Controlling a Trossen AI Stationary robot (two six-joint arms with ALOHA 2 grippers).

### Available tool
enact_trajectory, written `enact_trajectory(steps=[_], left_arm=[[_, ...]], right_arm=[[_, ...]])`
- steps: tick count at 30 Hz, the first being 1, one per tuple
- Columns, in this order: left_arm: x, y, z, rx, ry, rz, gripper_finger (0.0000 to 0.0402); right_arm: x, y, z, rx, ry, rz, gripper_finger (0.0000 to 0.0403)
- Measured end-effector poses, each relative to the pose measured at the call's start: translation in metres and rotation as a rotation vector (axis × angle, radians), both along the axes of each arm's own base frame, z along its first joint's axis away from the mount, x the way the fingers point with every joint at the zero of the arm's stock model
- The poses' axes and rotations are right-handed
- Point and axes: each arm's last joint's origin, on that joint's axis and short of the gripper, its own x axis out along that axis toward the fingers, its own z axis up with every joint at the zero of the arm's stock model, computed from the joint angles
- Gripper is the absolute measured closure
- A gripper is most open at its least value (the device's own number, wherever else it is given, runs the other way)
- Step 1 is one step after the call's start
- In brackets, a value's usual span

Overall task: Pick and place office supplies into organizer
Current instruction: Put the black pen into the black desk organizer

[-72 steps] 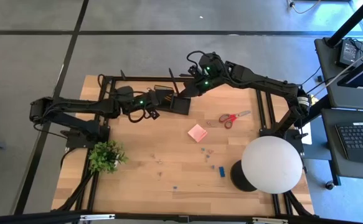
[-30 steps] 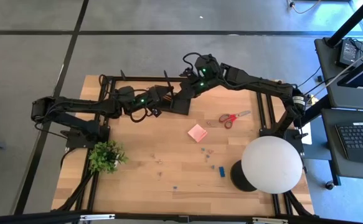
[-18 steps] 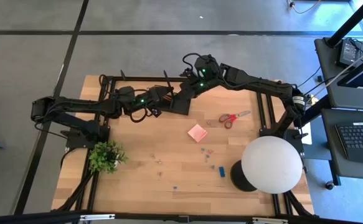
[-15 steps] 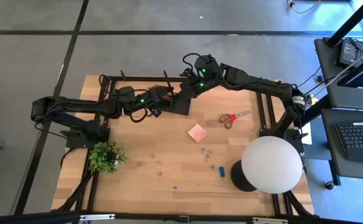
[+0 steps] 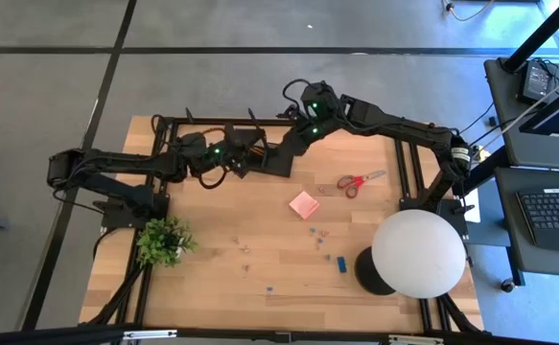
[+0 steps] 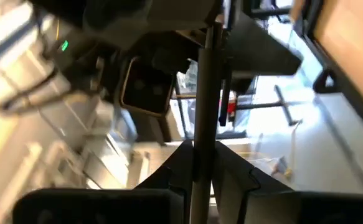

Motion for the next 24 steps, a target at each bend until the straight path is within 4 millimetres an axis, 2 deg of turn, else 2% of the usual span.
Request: enact_trajectory(steps=[5, 8, 11, 15, 20, 24], left_arm=[[-0.013, 0.004, 0.014, -0.293, -0.268, -0.039, 0.0365], [-0.023, 0.014, 0.022, -0.579, -0.487, -0.073, 0.0360], [-0.034, 0.024, 0.029, -0.880, -0.686, -0.198, 0.0360], [-0.040, 0.037, 0.024, -1.206, -0.791, -0.244, 0.0362], [-0.040, 0.048, 0.005, -1.320, -0.779, -0.136, 0.0357], [-0.041, 0.056, -0.010, -1.360, -0.871, -0.151, 0.0358]], right_arm=[[-0.012, -0.013, 0.003, -0.065, 0.003, -0.014, 0.0104], [-0.021, -0.020, 0.002, -0.113, 0.039, -0.023, 0.0103], [-0.026, -0.022, -0.001, -0.181, 0.098, -0.050, 0.0103], [-0.029, -0.023, -0.008, -0.272, 0.180, -0.067, 0.0102], [-0.029, -0.014, -0.013, -0.406, 0.262, -0.056, 0.0102], [-0.026, -0.003, -0.015, -0.500, 0.310, -0.045, 0.0102]])
